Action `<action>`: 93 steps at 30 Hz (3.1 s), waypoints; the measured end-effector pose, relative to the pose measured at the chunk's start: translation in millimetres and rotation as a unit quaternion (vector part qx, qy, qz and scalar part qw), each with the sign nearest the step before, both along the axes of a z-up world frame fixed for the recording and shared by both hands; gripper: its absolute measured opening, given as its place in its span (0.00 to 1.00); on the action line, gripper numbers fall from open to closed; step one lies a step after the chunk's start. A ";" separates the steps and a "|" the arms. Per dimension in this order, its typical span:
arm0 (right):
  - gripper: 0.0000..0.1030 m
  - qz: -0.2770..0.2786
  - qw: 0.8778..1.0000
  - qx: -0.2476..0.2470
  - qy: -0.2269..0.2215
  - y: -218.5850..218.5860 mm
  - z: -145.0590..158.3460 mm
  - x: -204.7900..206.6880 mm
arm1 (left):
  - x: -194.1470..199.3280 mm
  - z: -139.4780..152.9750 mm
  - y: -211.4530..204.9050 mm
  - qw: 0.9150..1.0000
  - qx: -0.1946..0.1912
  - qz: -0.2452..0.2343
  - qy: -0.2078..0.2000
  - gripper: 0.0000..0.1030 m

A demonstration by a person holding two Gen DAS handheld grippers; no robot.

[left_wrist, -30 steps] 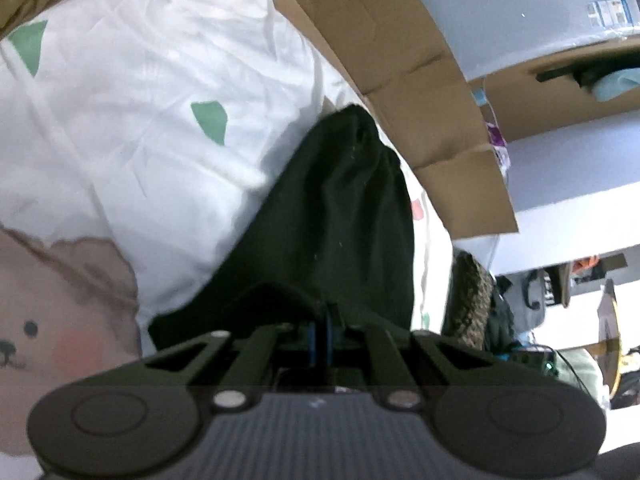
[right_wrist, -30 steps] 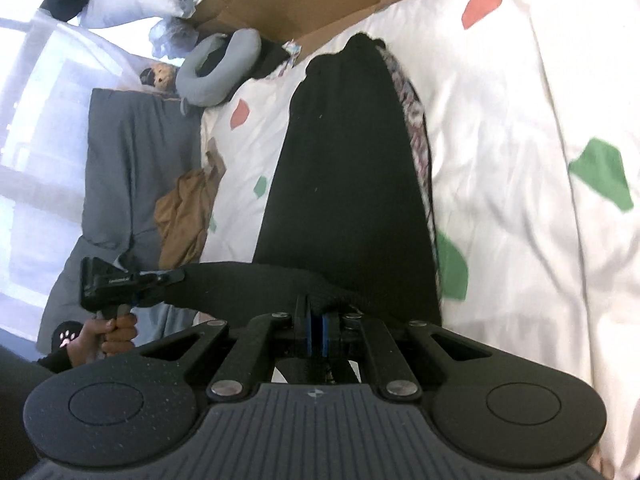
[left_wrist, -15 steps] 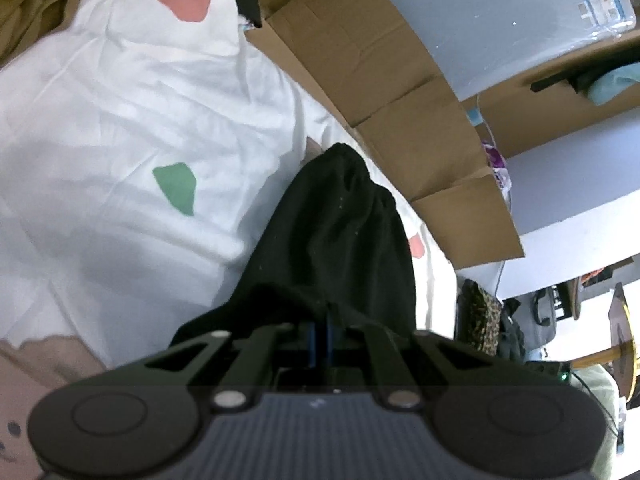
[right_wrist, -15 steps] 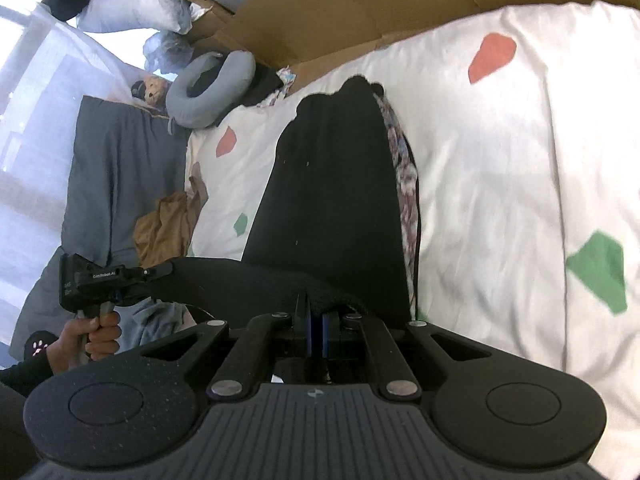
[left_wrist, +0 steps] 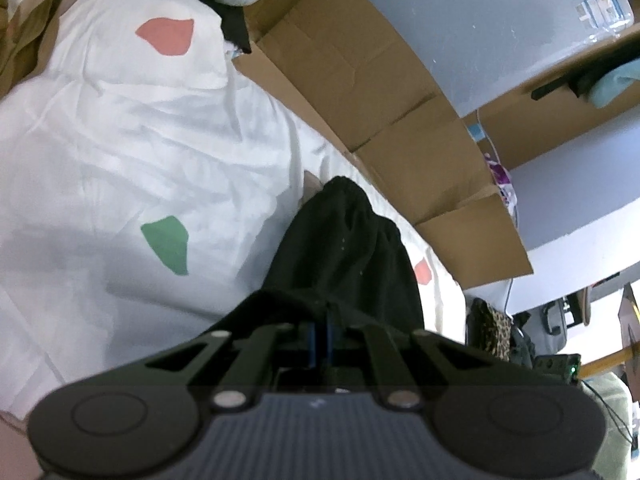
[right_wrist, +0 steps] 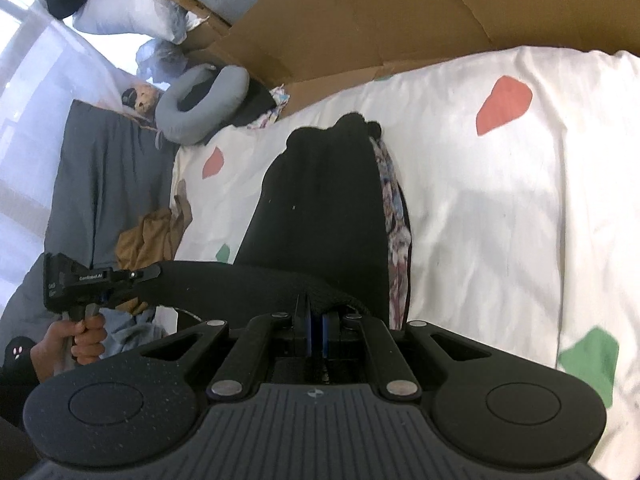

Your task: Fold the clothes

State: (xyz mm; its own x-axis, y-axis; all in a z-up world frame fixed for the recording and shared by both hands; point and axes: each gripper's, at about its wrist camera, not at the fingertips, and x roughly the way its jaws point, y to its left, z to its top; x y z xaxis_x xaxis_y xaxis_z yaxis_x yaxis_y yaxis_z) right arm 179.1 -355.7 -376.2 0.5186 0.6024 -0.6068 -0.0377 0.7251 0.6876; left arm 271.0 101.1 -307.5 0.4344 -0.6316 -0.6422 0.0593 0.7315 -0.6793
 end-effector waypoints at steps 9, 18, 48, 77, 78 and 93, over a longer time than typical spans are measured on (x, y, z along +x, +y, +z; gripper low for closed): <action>0.03 -0.023 0.999 0.000 0.028 1.4 -23.2 16.1 | 16.2 -31.9 1.6 1.000 0.011 0.018 0.012 0.05; 0.29 -0.046 0.997 0.030 0.050 0.5 -44.3 17.9 | 12.4 -54.0 -0.5 0.998 0.017 0.021 0.048 0.30; 0.31 -0.025 0.994 0.100 0.043 6.3 -56.5 42.8 | 42.9 -50.1 -12.5 0.999 -0.008 0.036 0.025 0.46; 0.58 -0.121 0.991 0.047 0.001 -34.5 -40.4 62.9 | 56.2 -48.9 0.3 0.997 0.061 0.052 -0.013 0.43; 0.57 -0.119 0.992 0.040 0.002 -34.1 -41.1 64.3 | 58.7 -50.2 -1.2 0.997 0.066 0.047 -0.013 0.42; 0.03 -0.076 0.995 -0.071 0.001 -23.0 -39.4 84.1 | 81.2 -67.8 -23.6 0.990 0.142 -0.001 -0.024 0.40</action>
